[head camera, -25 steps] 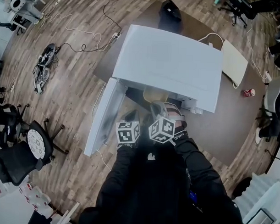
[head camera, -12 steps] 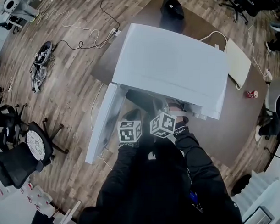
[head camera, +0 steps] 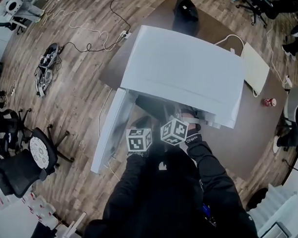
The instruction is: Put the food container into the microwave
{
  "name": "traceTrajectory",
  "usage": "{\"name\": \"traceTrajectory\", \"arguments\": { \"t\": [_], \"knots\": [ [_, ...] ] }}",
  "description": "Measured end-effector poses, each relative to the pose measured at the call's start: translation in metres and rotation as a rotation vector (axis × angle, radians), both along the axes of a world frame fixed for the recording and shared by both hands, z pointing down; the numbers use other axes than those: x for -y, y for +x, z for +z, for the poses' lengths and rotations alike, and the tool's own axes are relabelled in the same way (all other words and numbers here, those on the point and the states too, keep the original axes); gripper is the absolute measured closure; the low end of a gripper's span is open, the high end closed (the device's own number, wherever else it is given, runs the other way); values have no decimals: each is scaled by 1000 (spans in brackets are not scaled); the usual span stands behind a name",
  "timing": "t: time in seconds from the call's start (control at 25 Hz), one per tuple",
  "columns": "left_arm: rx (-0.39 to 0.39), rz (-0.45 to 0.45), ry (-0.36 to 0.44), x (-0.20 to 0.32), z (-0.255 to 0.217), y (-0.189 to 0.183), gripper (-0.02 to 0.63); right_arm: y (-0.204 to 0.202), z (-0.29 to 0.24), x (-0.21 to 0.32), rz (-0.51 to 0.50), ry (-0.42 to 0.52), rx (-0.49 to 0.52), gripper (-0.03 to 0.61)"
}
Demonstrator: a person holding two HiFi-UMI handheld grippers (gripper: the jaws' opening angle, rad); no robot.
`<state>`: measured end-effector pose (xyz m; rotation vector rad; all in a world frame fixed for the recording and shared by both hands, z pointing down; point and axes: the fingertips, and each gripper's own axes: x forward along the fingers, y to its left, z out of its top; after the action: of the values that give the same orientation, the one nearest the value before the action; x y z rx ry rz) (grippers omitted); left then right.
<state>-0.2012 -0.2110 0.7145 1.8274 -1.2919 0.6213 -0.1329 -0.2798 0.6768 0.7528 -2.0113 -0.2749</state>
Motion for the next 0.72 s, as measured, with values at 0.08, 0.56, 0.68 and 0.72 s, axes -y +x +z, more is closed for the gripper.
{"name": "traceTrajectory", "arguments": {
  "t": [0.08,0.56,0.68,0.72],
  "knots": [
    [4,-1,8,-1,-3,1,580,1,-6,-2,12,2,29,505],
    [5,-8,134,-19,-67,35,580,34,-79,-50,198,-19,287,538],
    [3,14,188,-24,-95,49,580,48,-106,-65,261,-11,363,554],
    [1,22,211,-25,-106,53,580,52,-116,-70,285,-8,387,554]
  ]
}}
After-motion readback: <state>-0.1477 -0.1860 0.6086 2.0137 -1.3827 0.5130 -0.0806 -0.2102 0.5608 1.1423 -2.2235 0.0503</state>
